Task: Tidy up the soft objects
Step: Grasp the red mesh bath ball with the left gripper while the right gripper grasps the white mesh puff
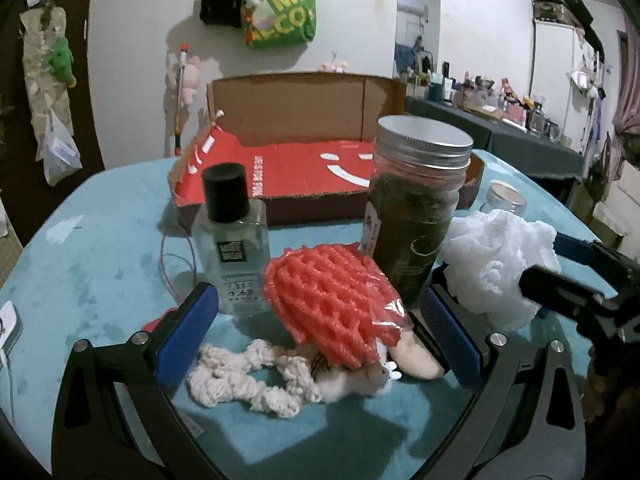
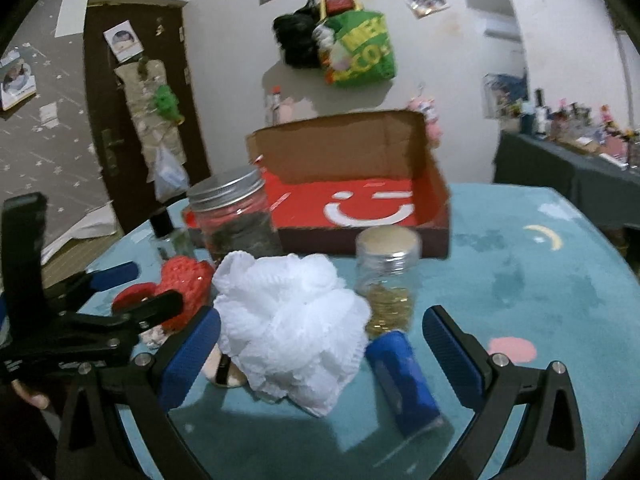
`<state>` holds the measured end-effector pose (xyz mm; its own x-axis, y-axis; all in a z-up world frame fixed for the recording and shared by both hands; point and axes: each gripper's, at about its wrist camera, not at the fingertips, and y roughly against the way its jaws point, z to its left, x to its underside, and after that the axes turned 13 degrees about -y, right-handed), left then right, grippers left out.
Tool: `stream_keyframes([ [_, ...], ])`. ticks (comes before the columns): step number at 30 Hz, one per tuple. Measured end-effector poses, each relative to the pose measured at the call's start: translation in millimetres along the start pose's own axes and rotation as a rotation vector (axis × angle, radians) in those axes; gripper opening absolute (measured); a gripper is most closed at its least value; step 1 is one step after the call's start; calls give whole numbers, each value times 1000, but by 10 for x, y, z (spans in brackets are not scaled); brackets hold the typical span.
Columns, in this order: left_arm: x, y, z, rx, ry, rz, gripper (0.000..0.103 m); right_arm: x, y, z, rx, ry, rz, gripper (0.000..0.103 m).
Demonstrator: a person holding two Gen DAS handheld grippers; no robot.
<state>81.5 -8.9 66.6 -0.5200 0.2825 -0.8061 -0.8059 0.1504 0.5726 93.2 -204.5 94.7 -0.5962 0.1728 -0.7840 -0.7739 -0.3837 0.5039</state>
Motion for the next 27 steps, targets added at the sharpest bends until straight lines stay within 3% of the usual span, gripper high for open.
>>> stream_keyframes([
  [3,-13,-50,-4,29,3,18,87,11,-93,18,-45,7,55,103],
  [5,-17,-101,-10,57,1,41,68,34,-117,44,-69,16,71,88],
  [8,-21,-116,-29,80,-6,49,57,76,-125,81,-107,23,93,65],
  [12,-18,-59,-61,81,-15,36,49,122,-52,100,-116,32,69,46],
  [14,-14,-36,-66,85,-16,32,39,139,-21,113,-106,44,59,38],
  [20,-26,58,-52,87,-19,14,38,135,103,151,-88,66,1,28],
  [27,-78,250,-32,83,-29,-29,37,87,243,200,-102,73,-39,26],
])
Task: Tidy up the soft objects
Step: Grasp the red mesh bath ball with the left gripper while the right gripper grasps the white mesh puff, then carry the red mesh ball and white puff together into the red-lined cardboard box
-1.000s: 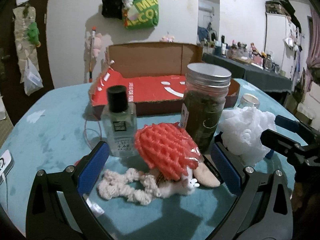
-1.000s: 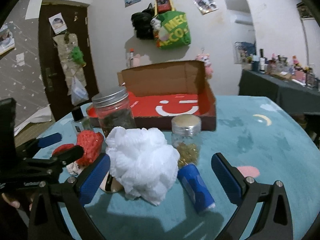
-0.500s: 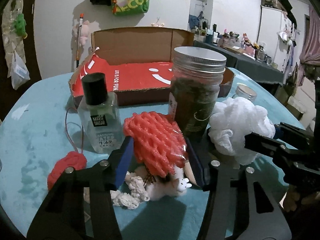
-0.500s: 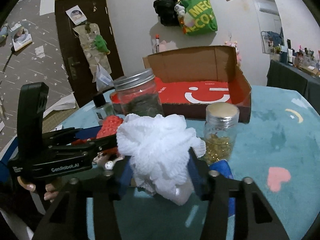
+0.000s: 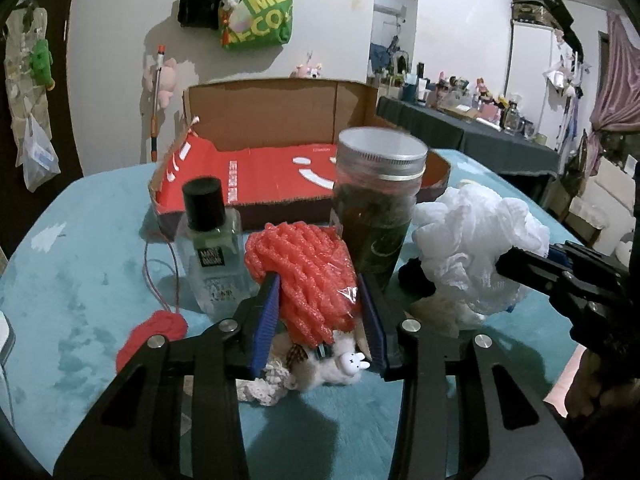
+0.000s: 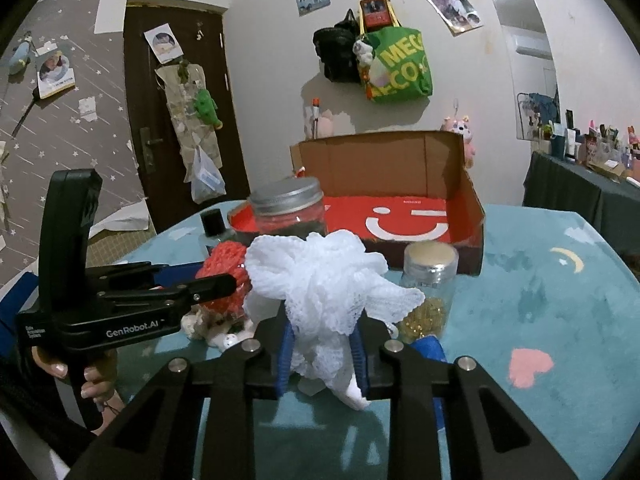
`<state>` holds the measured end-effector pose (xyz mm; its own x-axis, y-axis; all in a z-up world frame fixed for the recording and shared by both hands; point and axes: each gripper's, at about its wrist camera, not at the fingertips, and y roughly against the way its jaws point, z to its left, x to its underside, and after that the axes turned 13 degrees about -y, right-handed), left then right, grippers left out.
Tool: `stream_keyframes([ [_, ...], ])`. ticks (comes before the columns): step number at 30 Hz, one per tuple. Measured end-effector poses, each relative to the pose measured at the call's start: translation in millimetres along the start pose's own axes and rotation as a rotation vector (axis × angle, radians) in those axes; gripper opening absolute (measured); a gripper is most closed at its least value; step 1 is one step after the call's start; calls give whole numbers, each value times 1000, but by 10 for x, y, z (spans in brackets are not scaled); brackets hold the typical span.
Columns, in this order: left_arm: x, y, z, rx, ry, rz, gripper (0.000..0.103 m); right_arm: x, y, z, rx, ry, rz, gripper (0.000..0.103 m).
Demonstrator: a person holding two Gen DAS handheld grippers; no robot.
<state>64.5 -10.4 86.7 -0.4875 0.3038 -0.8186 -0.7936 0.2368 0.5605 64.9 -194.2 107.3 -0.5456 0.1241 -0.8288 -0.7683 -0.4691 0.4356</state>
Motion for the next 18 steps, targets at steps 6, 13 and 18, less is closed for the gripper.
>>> stream_keyframes([
  [6,-77,193,47,-14,-8,-47,37,-77,153,16,1,1,-43,26],
  [13,-198,376,145,-37,-8,-98,37,-195,329,59,11,17,-98,26],
  [18,-334,481,228,-50,-27,-137,37,-328,401,61,17,35,-128,26],
])
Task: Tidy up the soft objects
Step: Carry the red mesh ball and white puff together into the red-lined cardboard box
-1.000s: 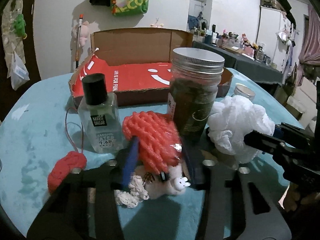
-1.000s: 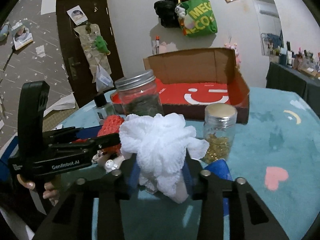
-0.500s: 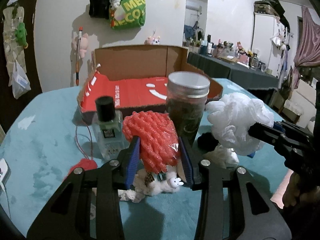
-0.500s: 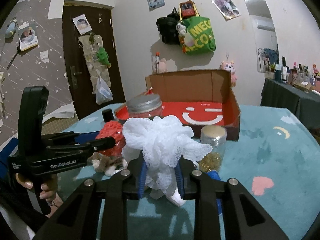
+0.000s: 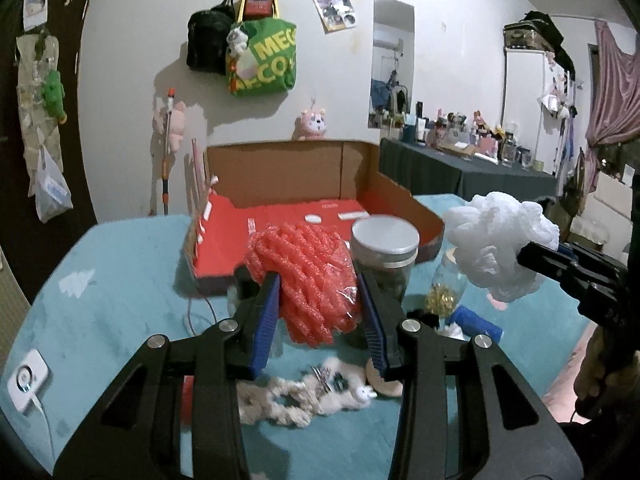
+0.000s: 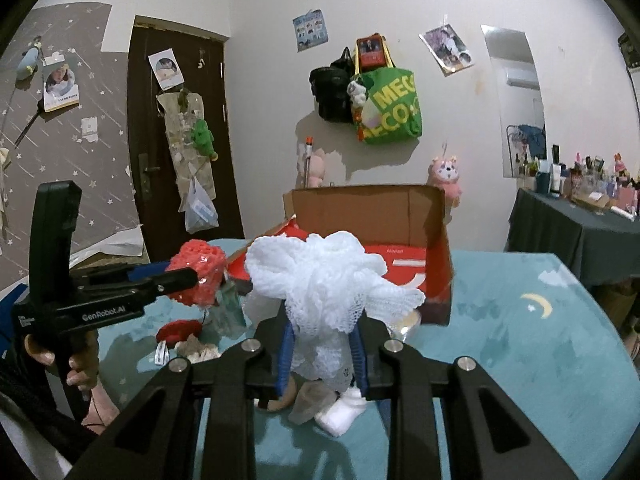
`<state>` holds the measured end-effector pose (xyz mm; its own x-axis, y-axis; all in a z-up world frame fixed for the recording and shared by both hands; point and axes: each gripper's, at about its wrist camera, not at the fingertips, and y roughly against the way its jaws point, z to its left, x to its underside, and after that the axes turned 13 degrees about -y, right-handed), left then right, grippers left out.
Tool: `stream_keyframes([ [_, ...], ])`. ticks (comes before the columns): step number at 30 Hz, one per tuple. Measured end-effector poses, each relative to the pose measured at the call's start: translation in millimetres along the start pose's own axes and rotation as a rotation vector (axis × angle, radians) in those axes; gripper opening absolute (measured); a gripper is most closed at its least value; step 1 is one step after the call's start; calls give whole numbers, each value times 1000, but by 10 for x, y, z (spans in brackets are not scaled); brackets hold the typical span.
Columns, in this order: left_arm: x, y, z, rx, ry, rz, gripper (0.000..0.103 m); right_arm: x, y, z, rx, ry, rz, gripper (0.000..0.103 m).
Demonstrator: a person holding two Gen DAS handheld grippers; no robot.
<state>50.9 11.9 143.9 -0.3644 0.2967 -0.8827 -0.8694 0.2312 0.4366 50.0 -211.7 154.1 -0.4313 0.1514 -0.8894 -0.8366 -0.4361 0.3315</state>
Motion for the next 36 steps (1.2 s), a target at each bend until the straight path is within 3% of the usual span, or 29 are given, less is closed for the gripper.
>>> stream_keyframes([
  [9,-337,-83,161,22,-46,-11,37,-373,-110,-72,16,42,-35,26],
  [15,-595,-356,325,89,-69,40,37,-634,-350,-123,12,72,-3,26],
  [26,-1000,-1019,595,208,-121,173,37,-1052,-1221,-144,14,176,177,26],
  [36,-1186,-2130,746,285,-158,350,37,-1319,-2278,-308,79,214,370,26],
])
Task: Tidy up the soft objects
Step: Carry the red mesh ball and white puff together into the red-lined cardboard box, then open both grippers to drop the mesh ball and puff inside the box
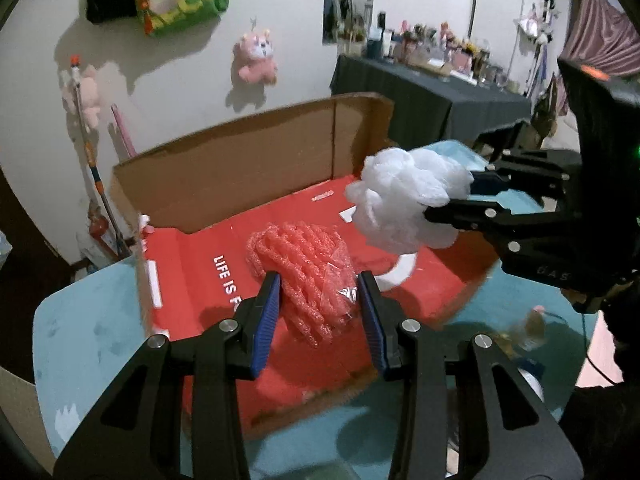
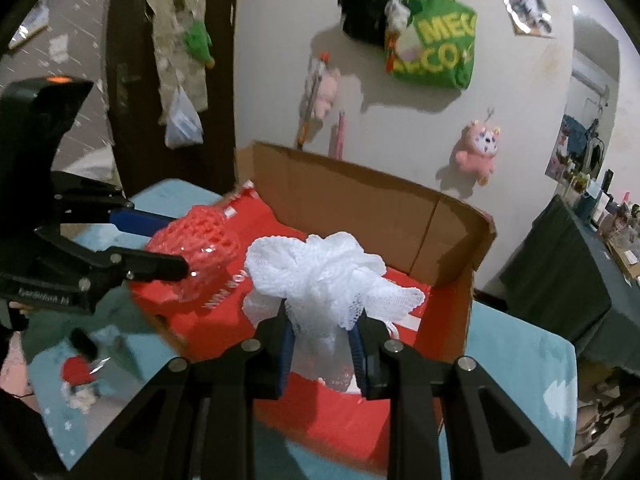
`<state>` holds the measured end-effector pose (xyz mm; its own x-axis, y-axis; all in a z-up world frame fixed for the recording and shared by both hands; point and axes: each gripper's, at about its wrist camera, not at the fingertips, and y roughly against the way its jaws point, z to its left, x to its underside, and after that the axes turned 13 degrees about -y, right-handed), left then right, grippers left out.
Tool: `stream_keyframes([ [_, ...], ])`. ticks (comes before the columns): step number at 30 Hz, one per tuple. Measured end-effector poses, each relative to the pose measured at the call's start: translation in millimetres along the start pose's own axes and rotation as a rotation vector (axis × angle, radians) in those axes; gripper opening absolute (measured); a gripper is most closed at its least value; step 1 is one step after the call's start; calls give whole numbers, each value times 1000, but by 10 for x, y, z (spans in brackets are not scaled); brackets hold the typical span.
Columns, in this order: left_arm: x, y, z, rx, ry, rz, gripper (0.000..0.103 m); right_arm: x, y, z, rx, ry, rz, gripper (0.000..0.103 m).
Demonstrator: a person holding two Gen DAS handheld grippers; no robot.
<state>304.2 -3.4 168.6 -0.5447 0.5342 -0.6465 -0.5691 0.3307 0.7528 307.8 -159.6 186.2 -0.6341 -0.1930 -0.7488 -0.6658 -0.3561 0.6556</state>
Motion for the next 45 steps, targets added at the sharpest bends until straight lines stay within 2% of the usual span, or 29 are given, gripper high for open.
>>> stream_keyframes([
  [6,-187,-576,279,33,22,54,37,-285,-639,-262,48,-35,85,26],
  [13,-323,-1163,523,-1,20,123,37,-402,-1274,-394,112,-62,186,26],
  [18,-302,-1417,534,-37,-2,165,37,-389,-1543,-441,144,-50,225,27],
  [30,-248,-1380,600,-26,15,147,42,-397,-1670,-495,136,-80,249,37],
  [35,-252,-1376,628,-18,20,155,50,-409,-1679,-544,123,-105,262,45],
  [39,-241,-1375,662,-15,36,166,50,-425,-1688,-604,106,-134,270,49],
  [40,-238,-1370,679,-12,42,169,52,-430,-1690,-620,105,-138,270,50],
  [41,-231,-1366,686,-8,45,170,60,-432,-1692,-627,105,-140,271,52],
  [43,-226,-1342,687,-9,46,163,67,-430,-1692,-628,106,-140,273,56],
  [45,-230,-1325,683,-13,40,160,68,-433,-1695,-640,109,-143,275,59],
])
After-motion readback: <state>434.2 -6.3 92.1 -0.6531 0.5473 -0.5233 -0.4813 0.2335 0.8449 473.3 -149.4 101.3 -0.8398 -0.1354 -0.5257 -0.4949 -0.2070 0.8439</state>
